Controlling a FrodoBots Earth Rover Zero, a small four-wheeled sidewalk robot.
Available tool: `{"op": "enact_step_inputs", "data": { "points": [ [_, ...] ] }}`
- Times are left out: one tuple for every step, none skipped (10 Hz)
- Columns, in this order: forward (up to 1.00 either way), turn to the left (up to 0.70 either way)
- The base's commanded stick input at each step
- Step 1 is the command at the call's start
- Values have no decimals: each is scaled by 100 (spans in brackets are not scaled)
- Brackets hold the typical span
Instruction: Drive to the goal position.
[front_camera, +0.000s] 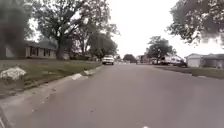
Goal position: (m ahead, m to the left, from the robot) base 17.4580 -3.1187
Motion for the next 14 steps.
{"op": "enact_step_inputs", "data": {
  "points": [
    [70, 0],
    [70, 0],
    [70, 0],
    [70, 0],
    [70, 0],
    [70, 0],
    [70, 0],
    [70, 0],
    [70, 0],
    [70, 0],
    [70, 0],
    [70, 0],
    [70, 0],
    [70, 0]
  ]
}}
